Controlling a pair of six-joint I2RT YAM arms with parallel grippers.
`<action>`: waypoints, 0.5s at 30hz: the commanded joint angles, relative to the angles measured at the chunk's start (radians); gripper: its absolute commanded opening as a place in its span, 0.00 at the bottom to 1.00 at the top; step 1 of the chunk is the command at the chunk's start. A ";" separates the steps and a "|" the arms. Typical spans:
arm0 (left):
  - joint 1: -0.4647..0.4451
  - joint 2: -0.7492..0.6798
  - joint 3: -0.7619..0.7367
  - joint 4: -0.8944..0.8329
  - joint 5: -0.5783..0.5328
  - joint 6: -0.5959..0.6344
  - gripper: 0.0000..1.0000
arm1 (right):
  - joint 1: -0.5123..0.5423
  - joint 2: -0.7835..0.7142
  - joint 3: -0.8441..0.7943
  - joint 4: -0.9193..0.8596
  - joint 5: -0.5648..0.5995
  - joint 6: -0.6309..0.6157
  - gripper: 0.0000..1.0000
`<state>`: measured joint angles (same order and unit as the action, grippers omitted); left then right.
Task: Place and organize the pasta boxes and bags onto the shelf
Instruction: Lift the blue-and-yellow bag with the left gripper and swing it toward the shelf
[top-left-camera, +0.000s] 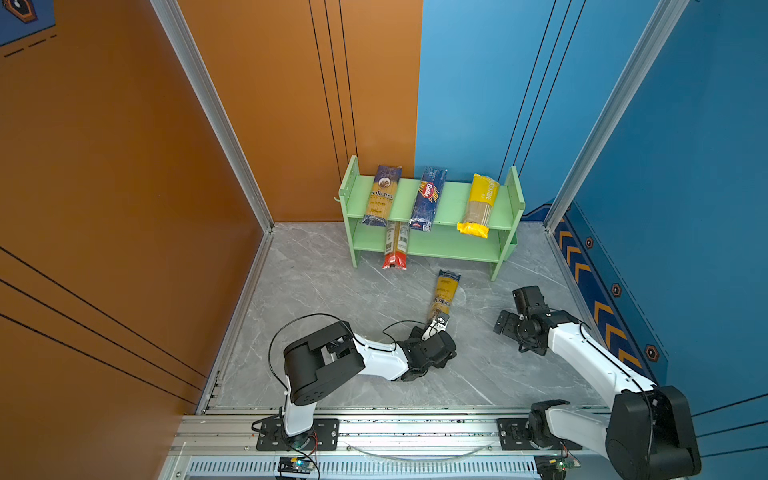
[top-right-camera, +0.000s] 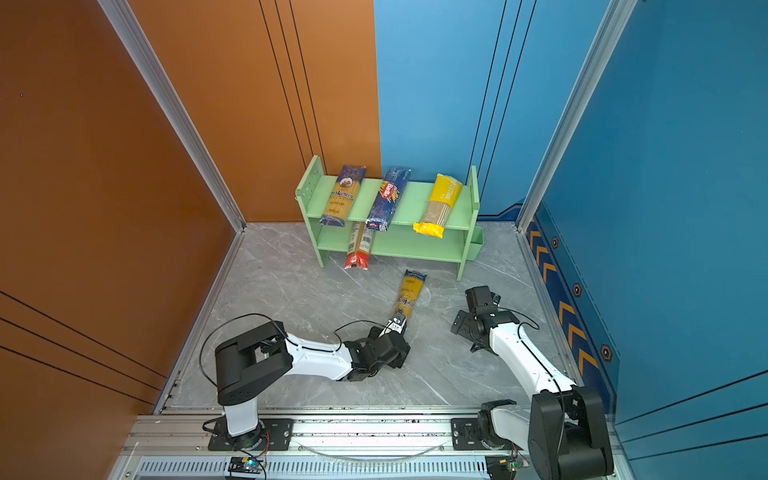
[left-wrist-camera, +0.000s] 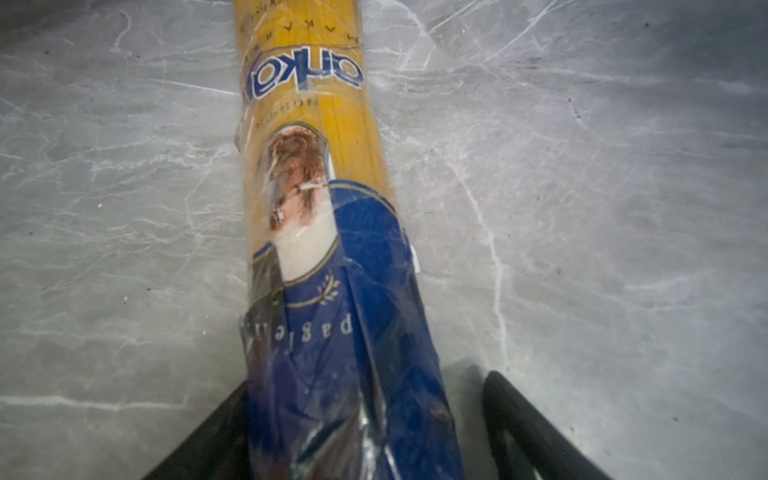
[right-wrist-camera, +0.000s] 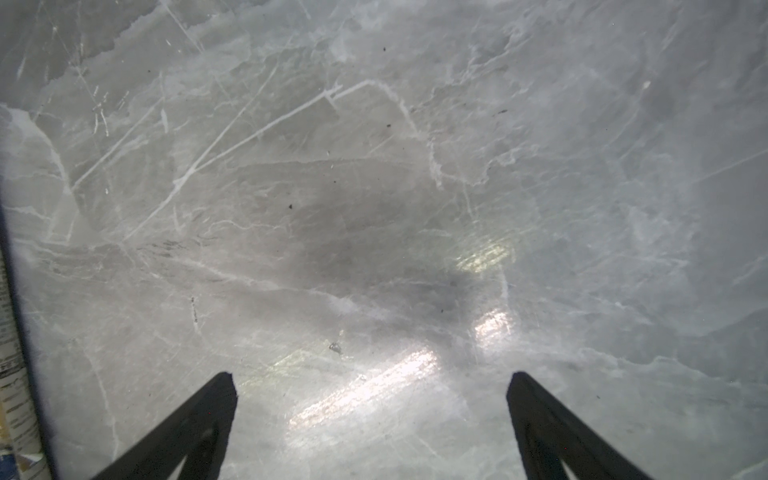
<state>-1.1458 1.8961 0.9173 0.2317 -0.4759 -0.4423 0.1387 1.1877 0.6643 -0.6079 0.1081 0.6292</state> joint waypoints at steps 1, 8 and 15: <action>0.015 0.059 0.011 -0.059 0.001 -0.015 0.72 | 0.007 0.010 0.024 0.011 0.018 0.007 1.00; 0.053 0.094 0.002 -0.009 0.069 -0.048 0.50 | 0.009 0.021 0.029 0.019 0.014 0.006 1.00; 0.058 0.124 -0.006 0.023 0.075 -0.051 0.35 | 0.009 0.029 0.032 0.022 0.014 0.006 1.00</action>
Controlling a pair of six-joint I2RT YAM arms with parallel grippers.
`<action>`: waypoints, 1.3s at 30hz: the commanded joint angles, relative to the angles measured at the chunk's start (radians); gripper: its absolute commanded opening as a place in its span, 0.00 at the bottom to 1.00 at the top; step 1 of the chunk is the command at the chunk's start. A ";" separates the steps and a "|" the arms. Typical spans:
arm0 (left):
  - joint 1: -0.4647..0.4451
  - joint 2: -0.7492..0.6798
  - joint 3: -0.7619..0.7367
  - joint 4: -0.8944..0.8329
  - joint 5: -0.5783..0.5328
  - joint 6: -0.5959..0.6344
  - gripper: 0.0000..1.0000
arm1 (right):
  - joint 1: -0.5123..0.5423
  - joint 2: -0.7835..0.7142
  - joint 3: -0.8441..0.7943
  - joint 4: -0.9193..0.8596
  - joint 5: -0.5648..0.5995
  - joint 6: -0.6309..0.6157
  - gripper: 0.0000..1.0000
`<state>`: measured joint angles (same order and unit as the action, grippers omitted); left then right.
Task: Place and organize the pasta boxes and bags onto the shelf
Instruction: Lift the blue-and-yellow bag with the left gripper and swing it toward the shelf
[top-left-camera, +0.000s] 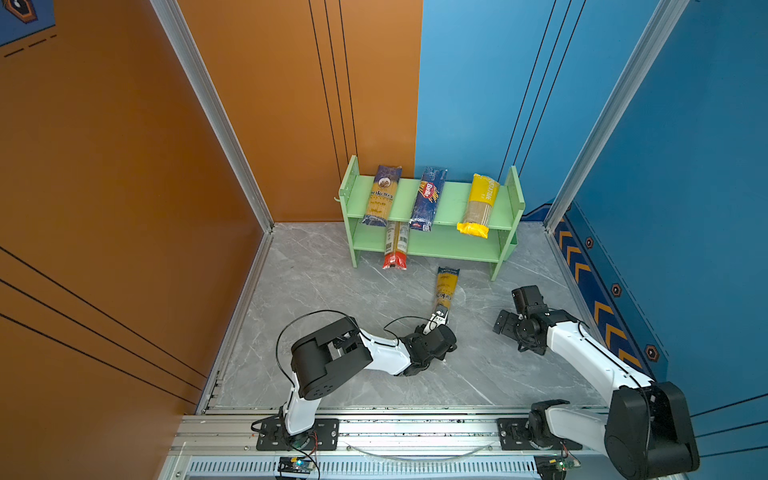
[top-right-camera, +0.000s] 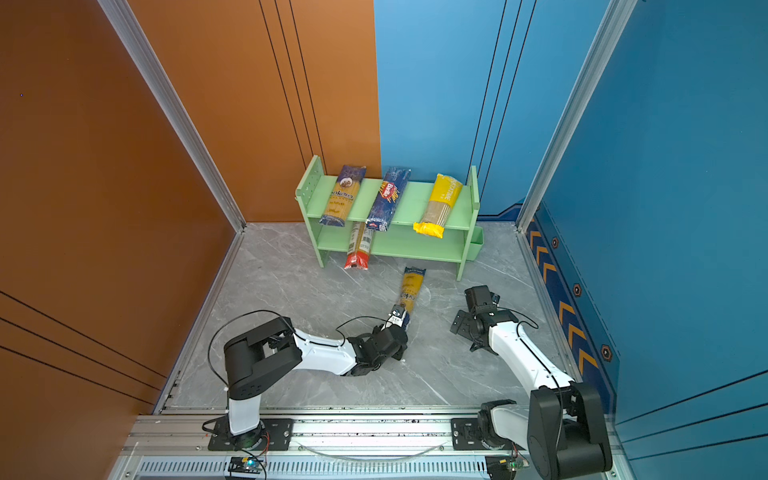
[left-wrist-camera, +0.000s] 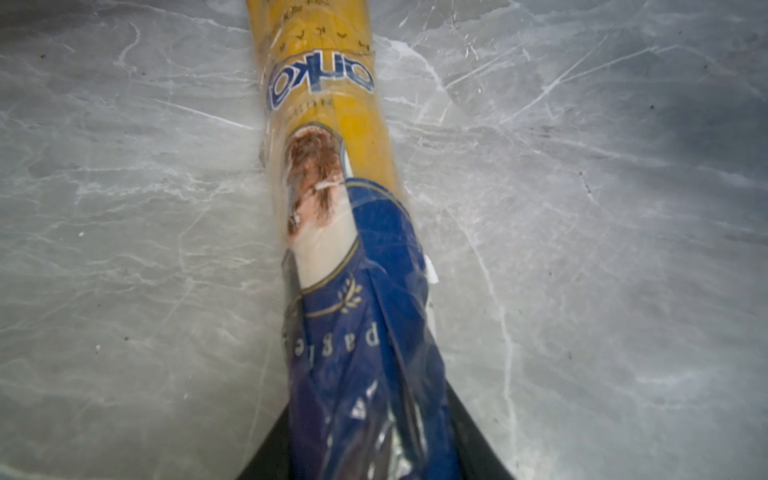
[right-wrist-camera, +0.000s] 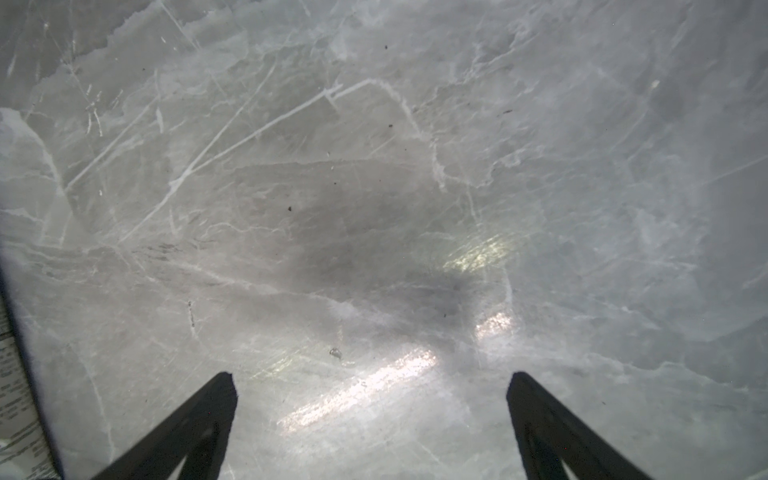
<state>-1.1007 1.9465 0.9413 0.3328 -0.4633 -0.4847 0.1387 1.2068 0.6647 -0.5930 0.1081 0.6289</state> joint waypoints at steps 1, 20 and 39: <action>0.013 0.076 -0.027 -0.075 0.065 -0.007 0.32 | 0.009 0.011 0.032 0.008 0.014 0.006 1.00; -0.007 -0.067 -0.117 0.008 -0.052 0.026 0.00 | 0.010 0.005 0.033 0.004 0.021 -0.008 1.00; -0.027 -0.240 -0.094 0.009 -0.139 0.116 0.00 | 0.010 0.022 0.037 0.005 0.020 -0.016 1.00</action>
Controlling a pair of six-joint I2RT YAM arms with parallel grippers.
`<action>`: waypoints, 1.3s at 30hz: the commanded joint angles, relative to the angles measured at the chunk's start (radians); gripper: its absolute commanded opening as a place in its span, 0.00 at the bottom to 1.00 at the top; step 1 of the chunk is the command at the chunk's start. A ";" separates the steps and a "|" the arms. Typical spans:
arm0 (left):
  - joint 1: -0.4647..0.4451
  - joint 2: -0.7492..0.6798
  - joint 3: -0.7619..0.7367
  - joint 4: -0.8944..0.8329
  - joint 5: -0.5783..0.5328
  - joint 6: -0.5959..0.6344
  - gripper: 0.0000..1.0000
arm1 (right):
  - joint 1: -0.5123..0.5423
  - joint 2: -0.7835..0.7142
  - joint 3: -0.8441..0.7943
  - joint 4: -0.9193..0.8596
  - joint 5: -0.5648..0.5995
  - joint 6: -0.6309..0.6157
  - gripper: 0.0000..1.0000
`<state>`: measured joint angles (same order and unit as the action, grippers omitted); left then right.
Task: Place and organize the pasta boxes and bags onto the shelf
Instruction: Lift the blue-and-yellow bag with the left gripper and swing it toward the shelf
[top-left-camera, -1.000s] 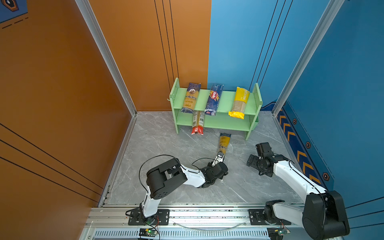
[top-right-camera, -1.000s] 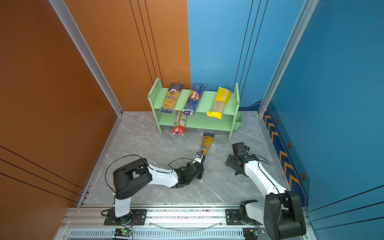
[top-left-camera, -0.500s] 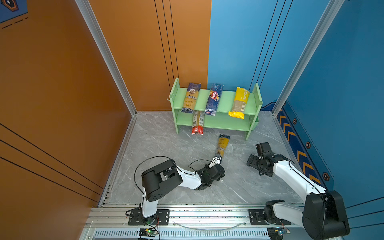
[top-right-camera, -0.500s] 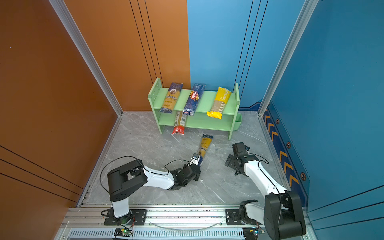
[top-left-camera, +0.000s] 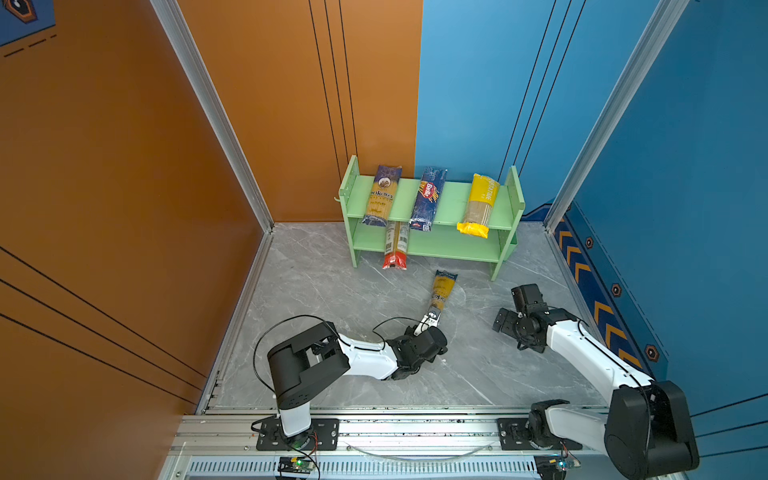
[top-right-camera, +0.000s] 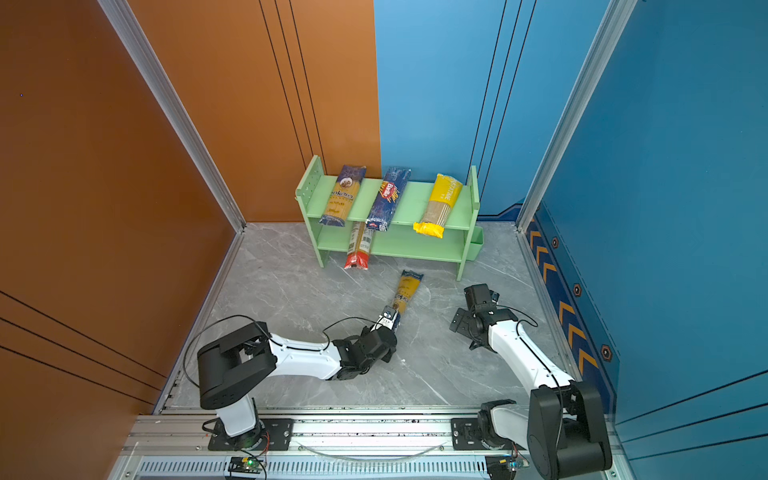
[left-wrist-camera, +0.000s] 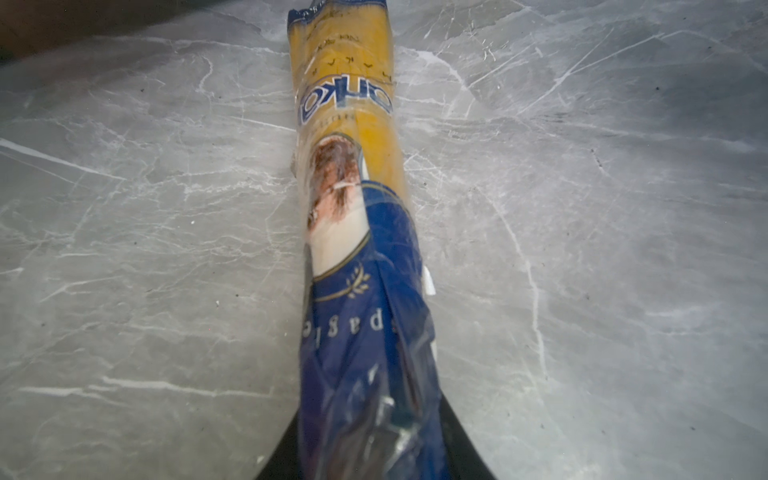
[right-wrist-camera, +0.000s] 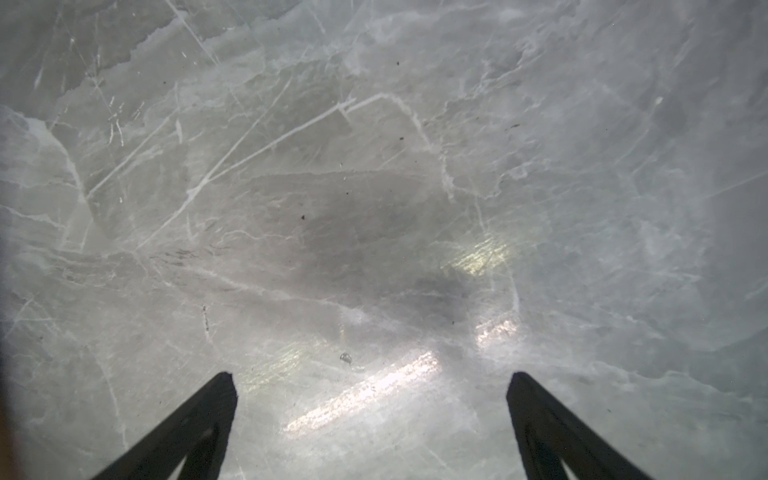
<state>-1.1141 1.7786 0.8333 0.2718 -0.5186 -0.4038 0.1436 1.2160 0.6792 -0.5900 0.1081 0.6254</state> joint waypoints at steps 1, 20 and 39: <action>-0.016 -0.082 0.014 0.069 -0.088 0.038 0.00 | 0.005 0.013 0.023 0.002 0.020 -0.012 1.00; -0.058 -0.201 0.009 0.049 -0.198 0.080 0.00 | 0.023 0.053 0.039 0.012 0.019 -0.012 1.00; -0.131 -0.263 0.007 0.017 -0.316 0.102 0.00 | 0.035 0.032 0.028 0.013 0.022 -0.006 1.00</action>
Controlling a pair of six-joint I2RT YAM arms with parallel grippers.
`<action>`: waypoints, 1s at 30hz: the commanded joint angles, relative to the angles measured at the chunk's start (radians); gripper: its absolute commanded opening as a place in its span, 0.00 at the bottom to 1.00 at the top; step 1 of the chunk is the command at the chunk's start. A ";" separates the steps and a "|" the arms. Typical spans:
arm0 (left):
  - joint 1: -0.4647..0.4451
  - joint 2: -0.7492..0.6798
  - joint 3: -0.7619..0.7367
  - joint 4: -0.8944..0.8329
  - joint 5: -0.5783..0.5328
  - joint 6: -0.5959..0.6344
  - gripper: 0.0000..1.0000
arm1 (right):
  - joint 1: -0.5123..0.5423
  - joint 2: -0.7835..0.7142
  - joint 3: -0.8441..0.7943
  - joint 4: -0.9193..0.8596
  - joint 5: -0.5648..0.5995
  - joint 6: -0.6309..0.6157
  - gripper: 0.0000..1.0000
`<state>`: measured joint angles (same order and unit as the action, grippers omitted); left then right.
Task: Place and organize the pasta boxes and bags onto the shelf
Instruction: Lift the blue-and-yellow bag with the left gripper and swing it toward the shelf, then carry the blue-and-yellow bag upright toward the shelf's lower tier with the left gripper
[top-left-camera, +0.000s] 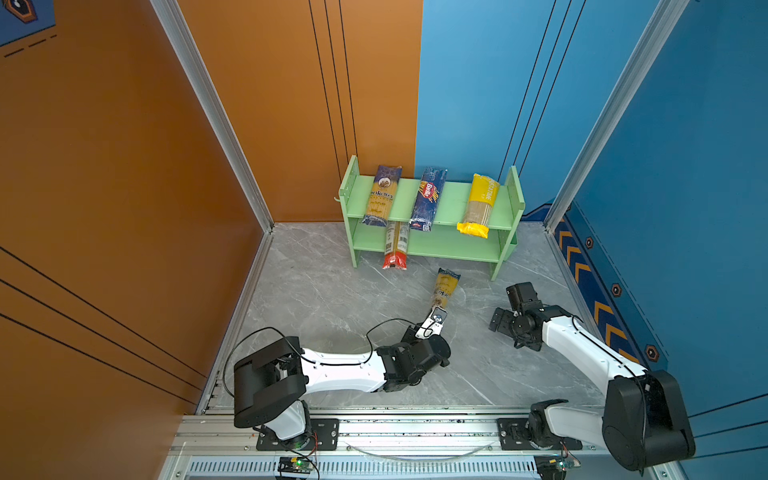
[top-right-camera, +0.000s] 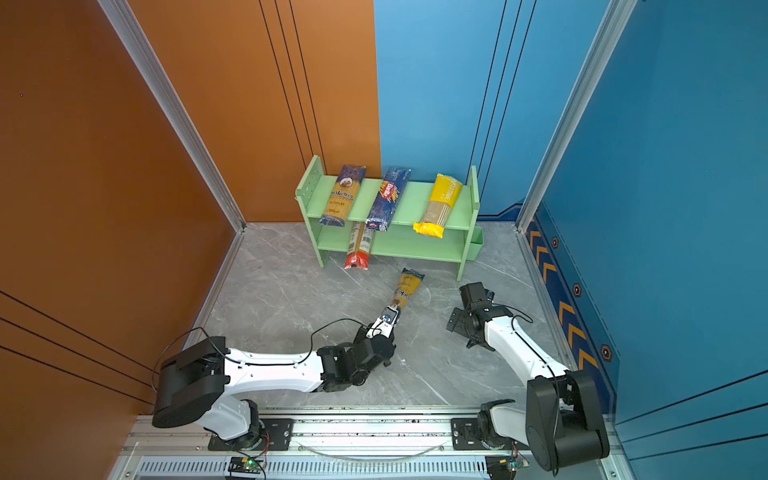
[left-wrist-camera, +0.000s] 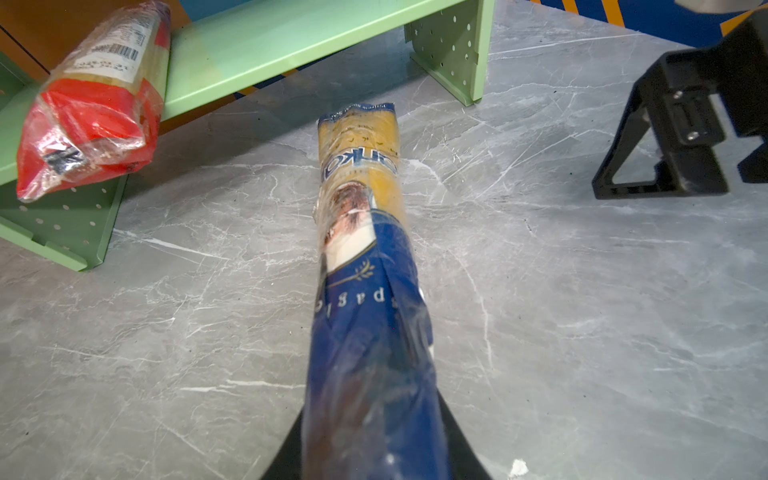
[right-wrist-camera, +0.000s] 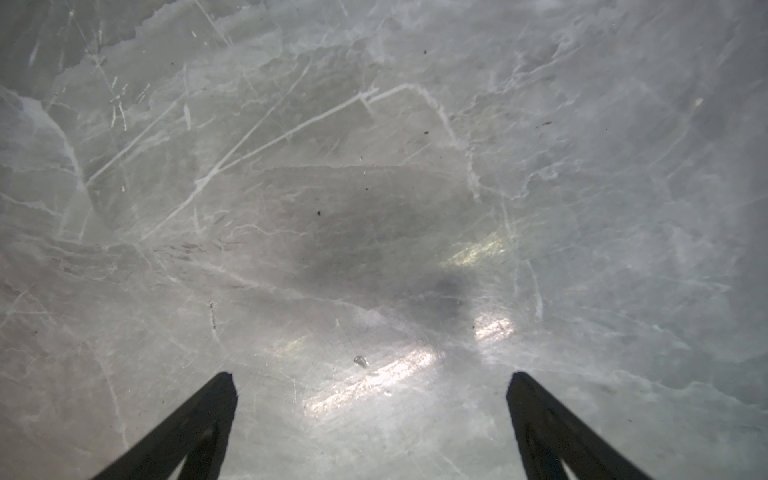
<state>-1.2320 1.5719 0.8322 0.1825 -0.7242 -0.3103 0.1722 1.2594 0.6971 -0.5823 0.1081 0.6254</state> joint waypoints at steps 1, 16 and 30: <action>-0.017 -0.059 0.008 0.107 -0.109 0.013 0.00 | 0.006 -0.014 0.010 0.004 0.025 -0.006 1.00; -0.059 -0.090 0.004 0.106 -0.155 0.036 0.00 | 0.008 -0.039 -0.003 0.001 0.029 0.002 1.00; -0.075 -0.102 -0.018 0.136 -0.187 0.043 0.00 | 0.016 -0.056 -0.012 0.009 0.022 0.013 1.00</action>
<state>-1.2945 1.5322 0.8001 0.1852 -0.8101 -0.2829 0.1776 1.2152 0.6964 -0.5827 0.1085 0.6277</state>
